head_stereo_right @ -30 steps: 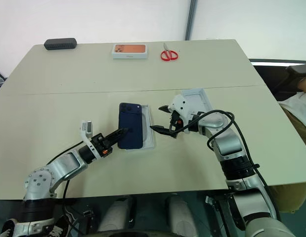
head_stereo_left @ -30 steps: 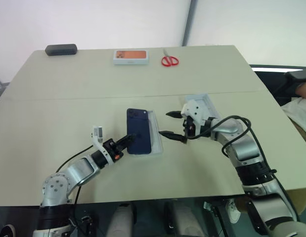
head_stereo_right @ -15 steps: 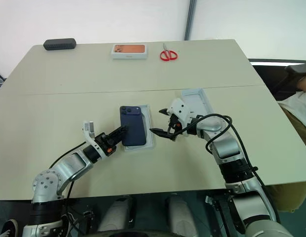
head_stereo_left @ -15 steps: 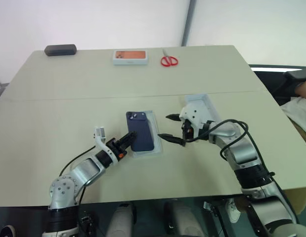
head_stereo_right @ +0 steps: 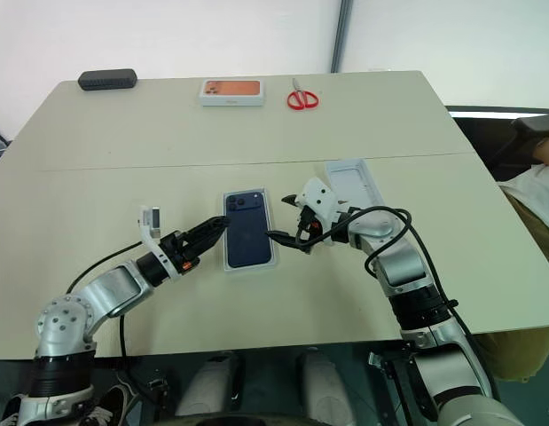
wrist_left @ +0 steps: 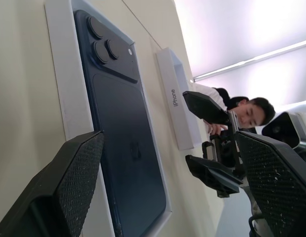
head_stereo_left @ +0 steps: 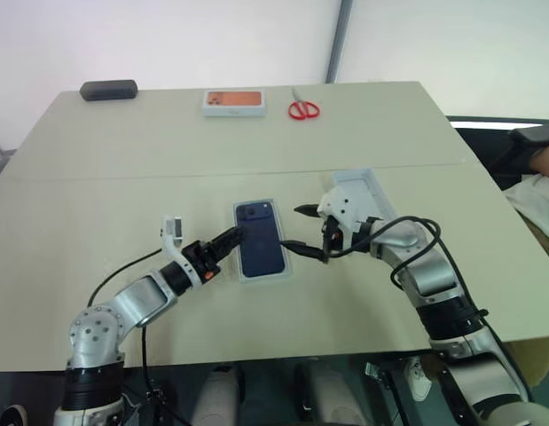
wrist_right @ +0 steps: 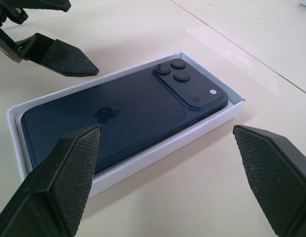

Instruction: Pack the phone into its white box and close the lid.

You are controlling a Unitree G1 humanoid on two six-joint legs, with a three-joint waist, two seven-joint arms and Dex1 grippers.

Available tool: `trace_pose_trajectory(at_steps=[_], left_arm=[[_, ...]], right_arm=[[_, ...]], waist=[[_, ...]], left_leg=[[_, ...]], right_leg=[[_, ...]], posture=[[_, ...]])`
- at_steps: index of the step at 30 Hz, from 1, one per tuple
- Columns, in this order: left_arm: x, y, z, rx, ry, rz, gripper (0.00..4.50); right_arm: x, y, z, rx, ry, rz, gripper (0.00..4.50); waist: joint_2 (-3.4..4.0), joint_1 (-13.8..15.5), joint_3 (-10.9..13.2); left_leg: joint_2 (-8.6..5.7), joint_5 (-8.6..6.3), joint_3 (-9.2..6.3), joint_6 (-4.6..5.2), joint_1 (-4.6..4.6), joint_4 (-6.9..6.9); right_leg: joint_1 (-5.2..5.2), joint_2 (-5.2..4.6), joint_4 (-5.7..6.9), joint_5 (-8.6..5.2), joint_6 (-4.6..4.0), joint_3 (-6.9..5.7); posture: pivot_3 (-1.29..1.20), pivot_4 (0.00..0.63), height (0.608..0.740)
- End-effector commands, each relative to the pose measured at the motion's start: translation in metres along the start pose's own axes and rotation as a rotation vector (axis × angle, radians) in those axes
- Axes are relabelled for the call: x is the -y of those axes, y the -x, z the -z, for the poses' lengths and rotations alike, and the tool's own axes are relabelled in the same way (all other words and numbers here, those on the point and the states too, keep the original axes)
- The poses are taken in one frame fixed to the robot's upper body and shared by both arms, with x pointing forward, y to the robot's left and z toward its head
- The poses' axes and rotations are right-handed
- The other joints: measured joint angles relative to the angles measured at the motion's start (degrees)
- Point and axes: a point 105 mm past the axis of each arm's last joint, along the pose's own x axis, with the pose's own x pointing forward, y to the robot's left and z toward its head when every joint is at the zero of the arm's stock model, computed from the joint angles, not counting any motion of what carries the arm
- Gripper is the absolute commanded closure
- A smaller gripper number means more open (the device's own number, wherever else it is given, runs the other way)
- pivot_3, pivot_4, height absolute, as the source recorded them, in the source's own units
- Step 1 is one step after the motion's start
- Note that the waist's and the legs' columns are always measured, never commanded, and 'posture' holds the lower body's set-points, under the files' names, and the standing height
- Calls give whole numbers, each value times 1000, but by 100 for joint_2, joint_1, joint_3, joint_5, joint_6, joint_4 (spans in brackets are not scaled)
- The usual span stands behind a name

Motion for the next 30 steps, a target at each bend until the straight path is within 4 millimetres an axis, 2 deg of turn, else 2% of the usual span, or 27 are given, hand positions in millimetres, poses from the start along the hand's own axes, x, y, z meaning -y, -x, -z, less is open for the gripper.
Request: trace_pose_trajectory(at_steps=[1, 4, 7, 10, 14, 16, 18, 21, 27, 30], left_arm=[[15, 6, -10, 15, -69, 39, 50], [4, 11, -27, 65, -102, -23, 50], [-3, 13, -44, 104, -137, -57, 890], [-10, 10, -55, 138, -185, -99, 2414], [-27, 5, -46, 72, -318, -205, 4482], [-42, 2, -37, -14, -488, -314, 4482], [-47, -3, -25, -83, -601, -331, 4482], [-45, -15, -17, -104, -603, -284, 4482], [-42, -36, -2, -153, -625, -236, 4482], [-33, -50, 10, -197, -620, -165, 4482]], right_arm=[[1, -1, -10, 28, 43, 3, 0], [3, -3, -9, 26, 46, 13, 0], [1, -1, -11, 41, 55, 5, 843], [5, -4, -6, 14, 80, 32, 2361], [9, -8, 1, -24, 120, 54, 4474], [11, -9, 6, -50, 149, 69, 4474], [16, -10, 16, -104, 177, 97, 4474], [19, -11, 27, -152, 194, 106, 4474], [16, -11, 26, -155, 212, 84, 4474], [18, -7, 27, -161, 208, 90, 4474]], waist=[[0, 0, 0], [0, -1, 0], [1, -5, 0], [0, 2, 0], [0, -4, 0], [0, -3, 0], [2, -9, 1], [2, 17, 1], [1, 118, 1], [1, 136, 1]], left_leg=[[0, 0, 0, 0, 0, 0], [0, 0, 0, 0, 1, -2], [1, 0, 0, 0, 1, -2], [0, 0, 2, 0, 1, -2], [-2, 0, 5, 0, -1, -3], [-2, 0, 5, 0, -1, -7], [-2, 0, 4, 0, 0, -8], [-2, 0, 6, 0, 1, -6], [-2, 0, 5, 0, 0, -2], [-3, 0, 4, 0, 0, -1]], right_leg=[[0, 0, 0, 0, 0, 0], [0, 0, 0, 0, 0, 0], [-1, 4, 0, 0, -1, -1], [-1, 2, 0, 0, -1, -1], [-1, 0, -2, 0, 0, 0], [-4, 1, -2, 0, 0, 0], [-4, 3, -2, 0, 0, 0], [-3, 1, -1, 0, -1, 0], [-2, 0, -1, 0, 0, -1], [0, -1, -1, 0, 1, -2]], posture=[[0, 150, 740], [0, 150, 740], [0, 150, 740], [0, 150, 740], [0, 150, 740], [0, 150, 740], [0, 150, 740], [0, 150, 740], [0, 150, 740], [0, 150, 740]])
